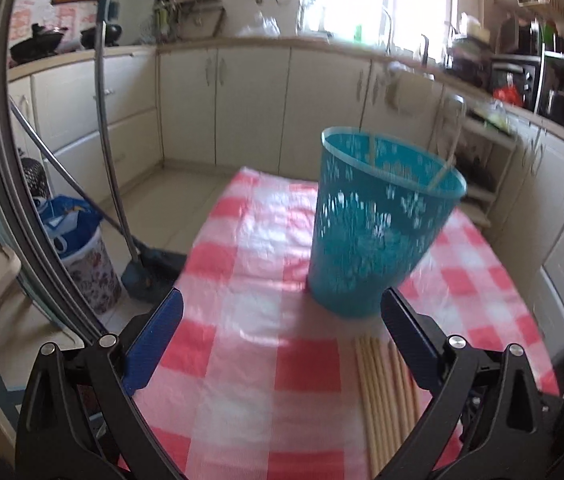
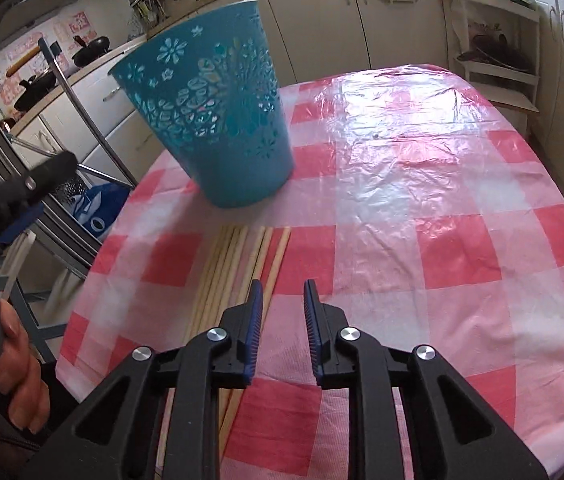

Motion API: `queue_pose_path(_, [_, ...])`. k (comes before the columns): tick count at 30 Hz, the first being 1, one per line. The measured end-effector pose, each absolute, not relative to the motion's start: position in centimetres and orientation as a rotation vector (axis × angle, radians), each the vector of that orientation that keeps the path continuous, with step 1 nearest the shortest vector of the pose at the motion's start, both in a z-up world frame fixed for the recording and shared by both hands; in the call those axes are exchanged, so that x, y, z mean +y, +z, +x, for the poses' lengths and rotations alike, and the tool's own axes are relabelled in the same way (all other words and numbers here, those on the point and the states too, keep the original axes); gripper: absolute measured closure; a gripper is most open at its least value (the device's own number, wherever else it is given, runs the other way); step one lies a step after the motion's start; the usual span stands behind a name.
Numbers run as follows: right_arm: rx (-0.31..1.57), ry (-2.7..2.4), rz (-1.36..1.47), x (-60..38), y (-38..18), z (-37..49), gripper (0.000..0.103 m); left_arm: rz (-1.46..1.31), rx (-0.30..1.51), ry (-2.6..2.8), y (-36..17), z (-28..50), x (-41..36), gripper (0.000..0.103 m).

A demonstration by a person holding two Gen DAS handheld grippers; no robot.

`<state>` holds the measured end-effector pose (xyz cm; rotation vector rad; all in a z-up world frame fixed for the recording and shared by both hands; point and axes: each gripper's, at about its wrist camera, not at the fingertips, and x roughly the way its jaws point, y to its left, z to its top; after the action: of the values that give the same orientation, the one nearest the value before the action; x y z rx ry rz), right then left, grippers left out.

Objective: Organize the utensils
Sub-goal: 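Bring both open tools back down to the chopstick bundle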

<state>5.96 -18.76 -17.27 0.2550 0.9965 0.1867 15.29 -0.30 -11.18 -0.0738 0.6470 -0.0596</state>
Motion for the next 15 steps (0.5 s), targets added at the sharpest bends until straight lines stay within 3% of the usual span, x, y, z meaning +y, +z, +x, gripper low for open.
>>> queue_pose_path(15, [1.019,0.190,0.196,-16.6,-18.0,7.0,0.082,0.051,0.787,-0.051,-14.2,17.2,-1.7,0.008])
